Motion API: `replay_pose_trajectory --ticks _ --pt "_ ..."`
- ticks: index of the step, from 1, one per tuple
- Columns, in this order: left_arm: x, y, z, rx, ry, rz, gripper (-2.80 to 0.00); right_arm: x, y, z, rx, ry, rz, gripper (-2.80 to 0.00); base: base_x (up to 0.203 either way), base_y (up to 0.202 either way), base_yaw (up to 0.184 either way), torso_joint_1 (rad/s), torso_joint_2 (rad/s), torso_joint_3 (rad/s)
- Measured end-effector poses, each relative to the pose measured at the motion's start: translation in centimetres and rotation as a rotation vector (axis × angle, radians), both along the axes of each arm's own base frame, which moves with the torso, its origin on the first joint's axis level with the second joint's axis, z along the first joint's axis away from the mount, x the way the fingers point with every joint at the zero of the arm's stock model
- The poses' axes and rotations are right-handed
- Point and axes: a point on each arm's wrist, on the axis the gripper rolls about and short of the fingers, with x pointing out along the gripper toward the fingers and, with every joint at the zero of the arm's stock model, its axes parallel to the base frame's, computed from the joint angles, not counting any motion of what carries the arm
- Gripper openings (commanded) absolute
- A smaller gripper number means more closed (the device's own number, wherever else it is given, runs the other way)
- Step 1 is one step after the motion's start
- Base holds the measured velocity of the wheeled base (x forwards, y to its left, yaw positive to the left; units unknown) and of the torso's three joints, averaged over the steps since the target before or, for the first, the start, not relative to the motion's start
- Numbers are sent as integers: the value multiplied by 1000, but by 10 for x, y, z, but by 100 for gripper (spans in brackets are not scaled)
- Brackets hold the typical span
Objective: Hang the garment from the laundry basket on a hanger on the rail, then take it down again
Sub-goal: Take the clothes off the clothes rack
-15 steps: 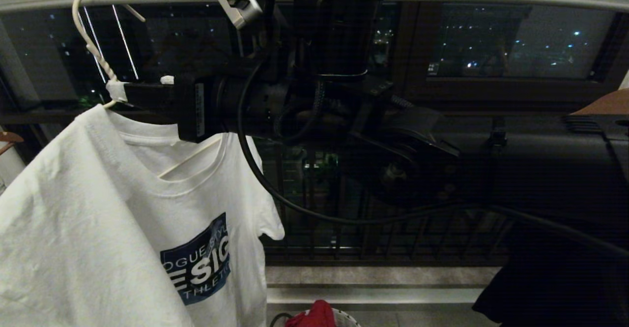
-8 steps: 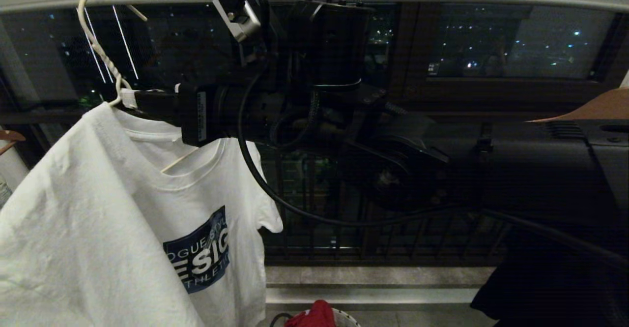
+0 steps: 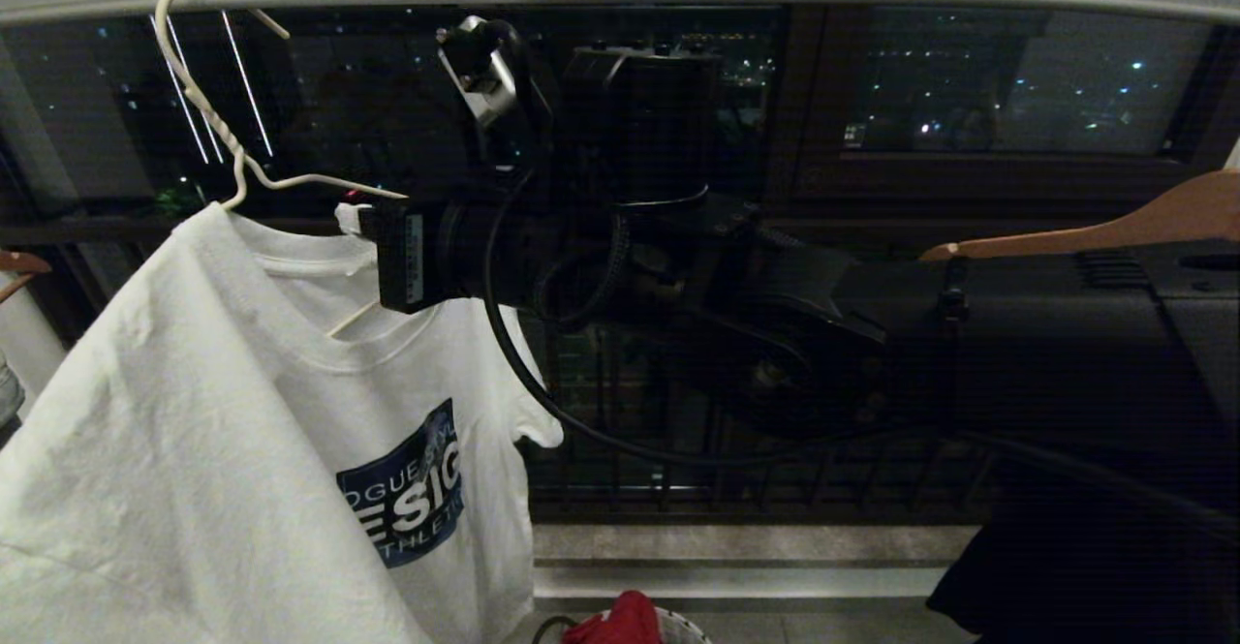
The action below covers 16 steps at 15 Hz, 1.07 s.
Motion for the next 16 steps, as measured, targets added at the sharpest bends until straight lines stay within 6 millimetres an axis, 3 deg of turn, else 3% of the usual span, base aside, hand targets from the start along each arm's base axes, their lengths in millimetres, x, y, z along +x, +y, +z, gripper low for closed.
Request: replay_pose_trajectory --ticks 2,6,12,16 --pt "-1 -1 5 22 73 13 -280 -8 -11 1 -21 32 -22 -280 0 0 0 0 0 0" --pt "0 -2 -5 39 263 14 -280 -37 -36 7 -118 117 -79 -280 0 0 0 0 0 0" --pt "13 0 -23 133 358 -26 -280 -71 -69 13 -219 170 -256 -280 0 0 0 0 0 0" --pt "16 1 -27 230 370 -53 -280 -88 -77 21 -239 172 -239 -280 0 0 0 0 0 0"
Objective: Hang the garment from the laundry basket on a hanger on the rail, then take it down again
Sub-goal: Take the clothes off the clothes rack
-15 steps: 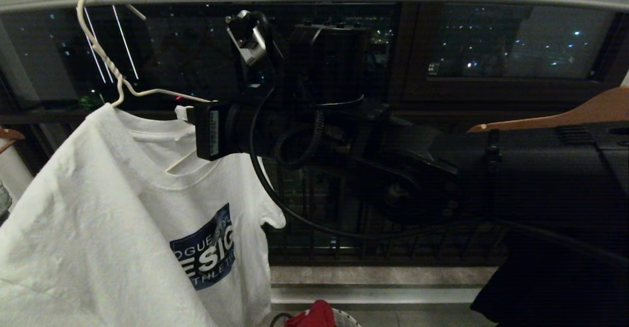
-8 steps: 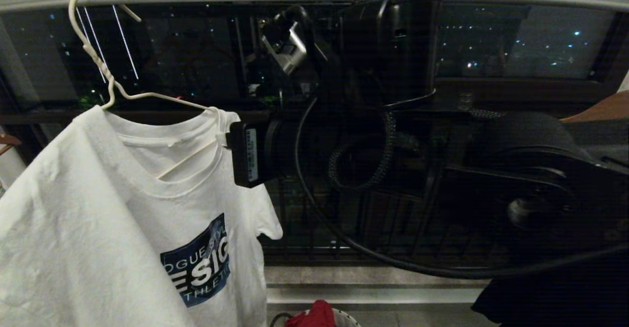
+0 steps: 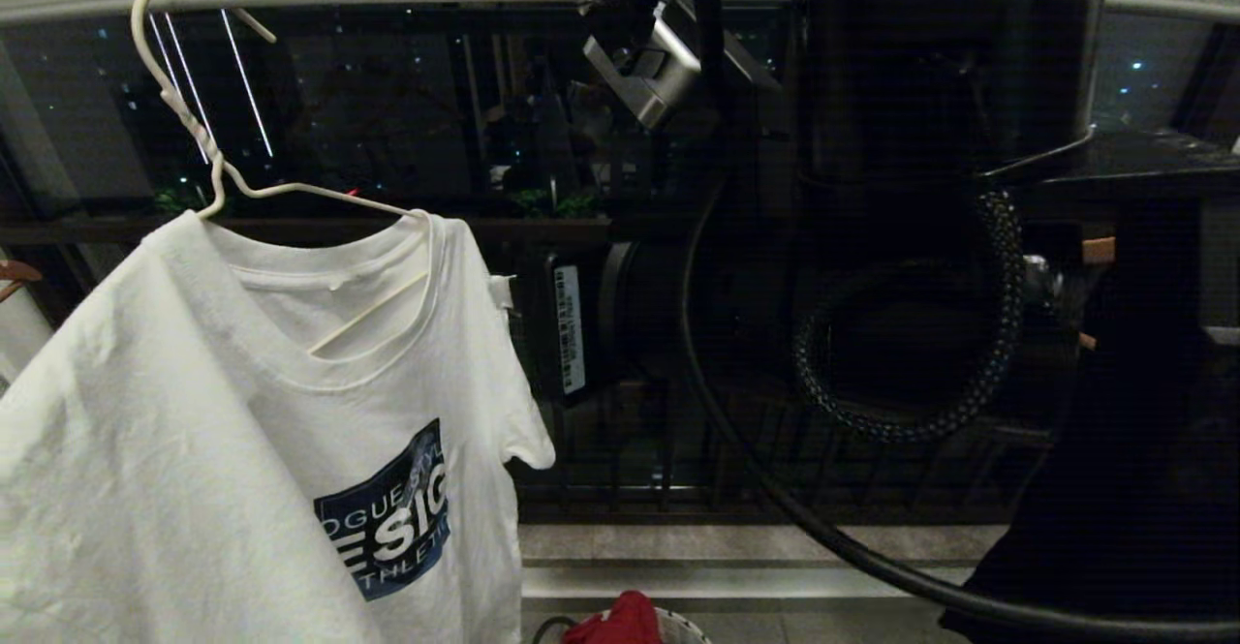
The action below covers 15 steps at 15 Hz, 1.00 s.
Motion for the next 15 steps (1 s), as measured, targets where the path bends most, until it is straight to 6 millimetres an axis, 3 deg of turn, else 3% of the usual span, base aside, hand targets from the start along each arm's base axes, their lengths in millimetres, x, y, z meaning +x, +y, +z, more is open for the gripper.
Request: replay_pose_trajectory --ticks 6,7,15 --pt "-4 -2 7 45 -37 -4 -280 -5 -3 1 -4 -8 -16 -280 0 0 0 0 0 0" --pt "-4 -3 7 41 -38 -9 0 -5 -3 1 -5 -8 -16 -280 0 0 0 0 0 0" --pt "16 -2 4 61 -20 -116 0 -5 -3 1 -5 -8 -19 -280 0 0 0 0 0 0"
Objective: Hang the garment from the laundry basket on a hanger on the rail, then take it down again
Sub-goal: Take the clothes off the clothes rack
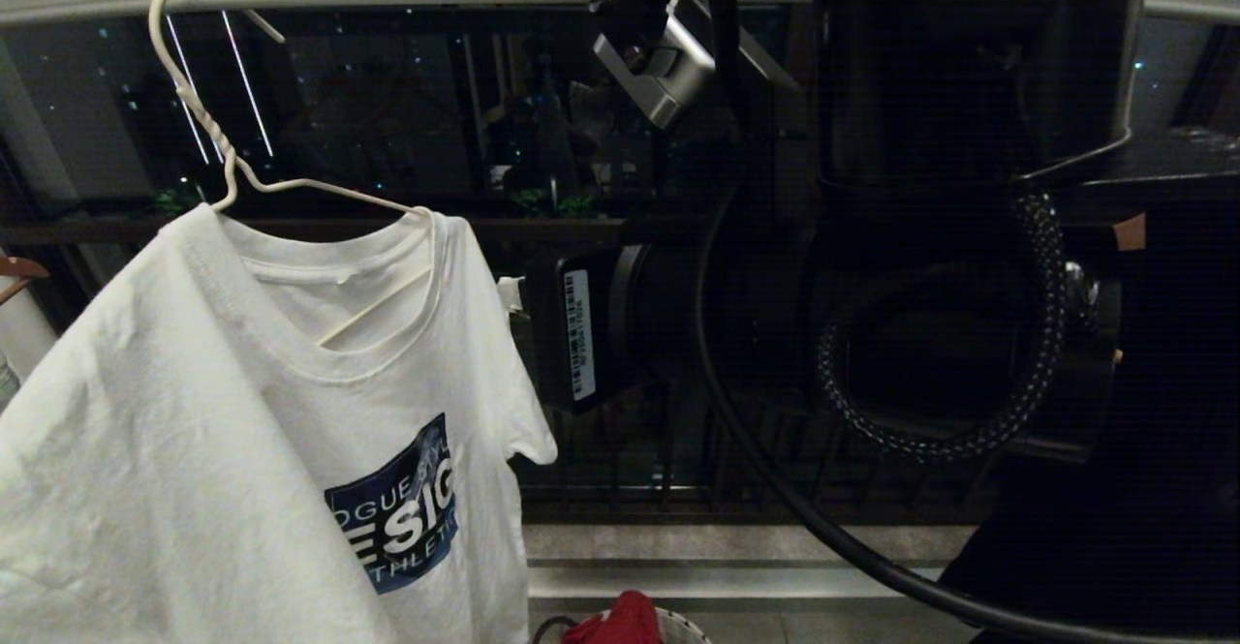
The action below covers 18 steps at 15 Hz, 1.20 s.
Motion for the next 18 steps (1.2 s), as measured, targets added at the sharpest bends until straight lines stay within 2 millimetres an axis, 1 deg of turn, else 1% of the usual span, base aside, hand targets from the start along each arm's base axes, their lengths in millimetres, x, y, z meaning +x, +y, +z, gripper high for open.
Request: replay_pose_trajectory --ticks 4,5,7,10,14,18 --pt "22 4 -9 16 -33 6 0 0 0 1 2 -2 -1 -280 0 0 0 0 0 0" --pt "26 5 -12 16 -27 5 -280 0 -1 1 2 -1 -2 -280 0 0 0 0 0 0" --pt "31 5 -18 11 -10 2 -280 1 -1 1 5 -3 -5 -280 0 0 0 0 0 0" --pt "38 6 -20 4 -19 -17 -280 2 -2 2 6 -5 -7 -280 0 0 0 0 0 0" --pt "57 10 -27 13 -58 -27 -280 2 -2 2 6 -7 -8 -280 0 0 0 0 0 0" --pt "59 10 -31 -1 -35 -36 -280 3 -2 2 6 -8 -10 -280 0 0 0 0 0 0"
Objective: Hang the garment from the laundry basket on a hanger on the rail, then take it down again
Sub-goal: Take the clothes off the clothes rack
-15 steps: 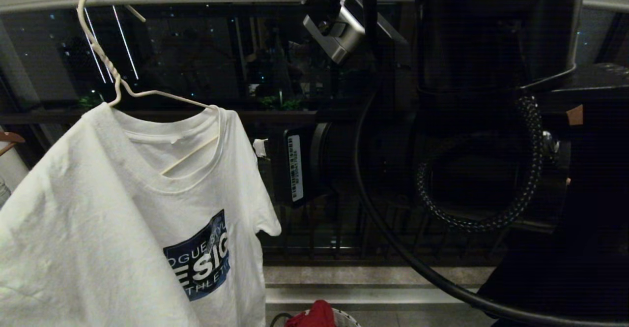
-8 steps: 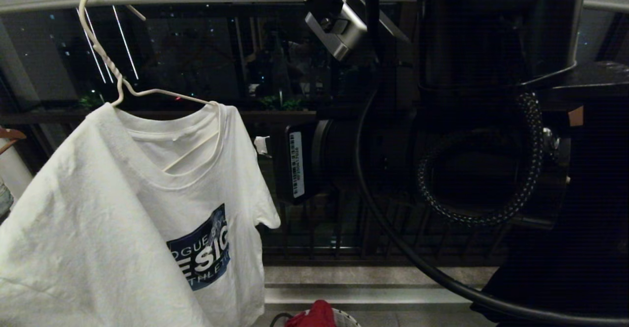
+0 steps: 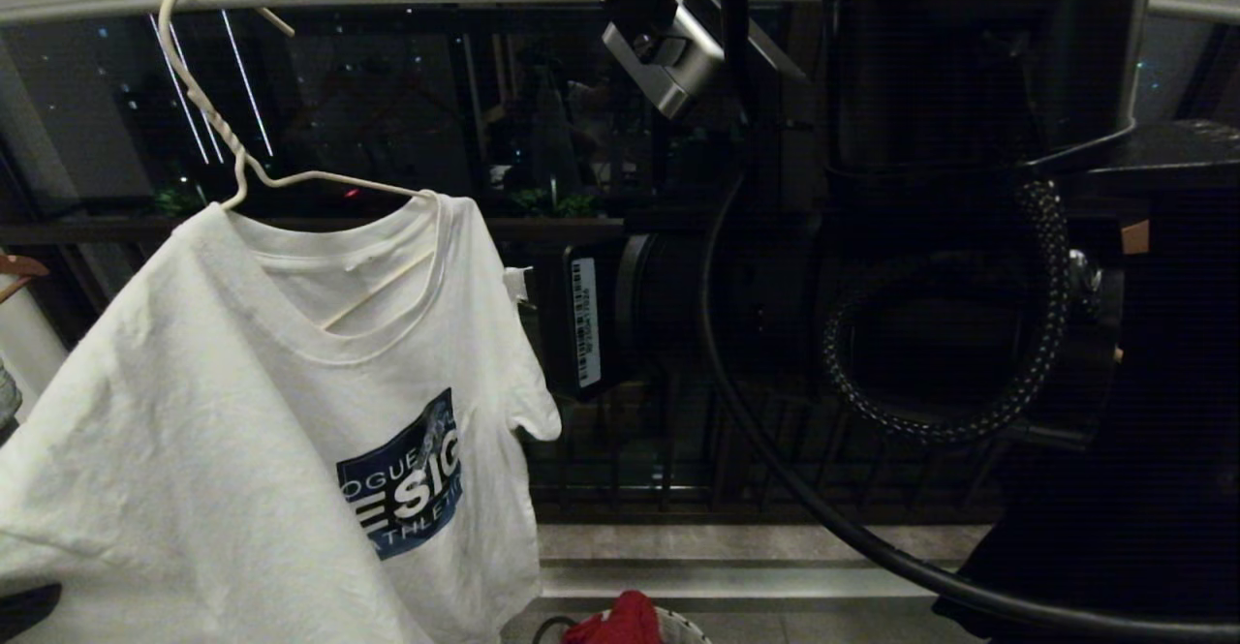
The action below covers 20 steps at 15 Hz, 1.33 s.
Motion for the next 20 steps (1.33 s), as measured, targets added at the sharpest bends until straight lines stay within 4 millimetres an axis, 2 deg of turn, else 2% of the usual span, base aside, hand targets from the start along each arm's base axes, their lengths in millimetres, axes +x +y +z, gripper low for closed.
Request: replay_pose_trajectory --ticks 7,16,17,20 --pt "-24 -3 -17 4 149 41 -280 0 1 -1 -1 -1 1 -280 0 0 0 0 0 0" --pt "-29 -4 -10 12 102 43 -280 1 2 -1 -3 0 0 -280 0 0 0 0 0 0" --pt "-30 -4 -8 13 93 43 0 1 2 -2 -4 1 0 -280 0 0 0 0 0 0" --pt "-31 -5 -2 17 66 44 0 1 2 -2 -4 1 1 -280 0 0 0 0 0 0"
